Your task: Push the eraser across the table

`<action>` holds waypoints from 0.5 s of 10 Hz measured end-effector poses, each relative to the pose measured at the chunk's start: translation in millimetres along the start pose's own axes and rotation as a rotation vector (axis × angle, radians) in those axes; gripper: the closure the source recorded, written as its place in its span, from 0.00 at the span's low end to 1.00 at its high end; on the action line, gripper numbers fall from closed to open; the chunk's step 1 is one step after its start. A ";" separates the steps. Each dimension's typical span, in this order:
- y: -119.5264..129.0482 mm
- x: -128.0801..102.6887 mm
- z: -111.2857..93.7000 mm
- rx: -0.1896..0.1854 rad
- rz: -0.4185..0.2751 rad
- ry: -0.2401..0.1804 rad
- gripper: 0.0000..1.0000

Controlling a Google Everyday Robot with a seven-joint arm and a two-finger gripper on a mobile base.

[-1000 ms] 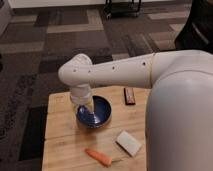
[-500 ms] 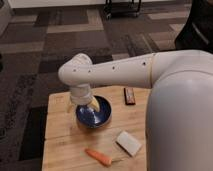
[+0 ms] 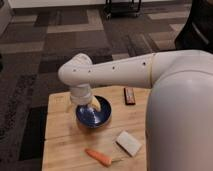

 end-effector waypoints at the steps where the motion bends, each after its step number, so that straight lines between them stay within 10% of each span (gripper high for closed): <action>1: 0.0 0.0 0.0 0.000 0.000 0.000 0.20; 5: -26.6 1.8 14.1 -0.013 0.067 0.026 0.20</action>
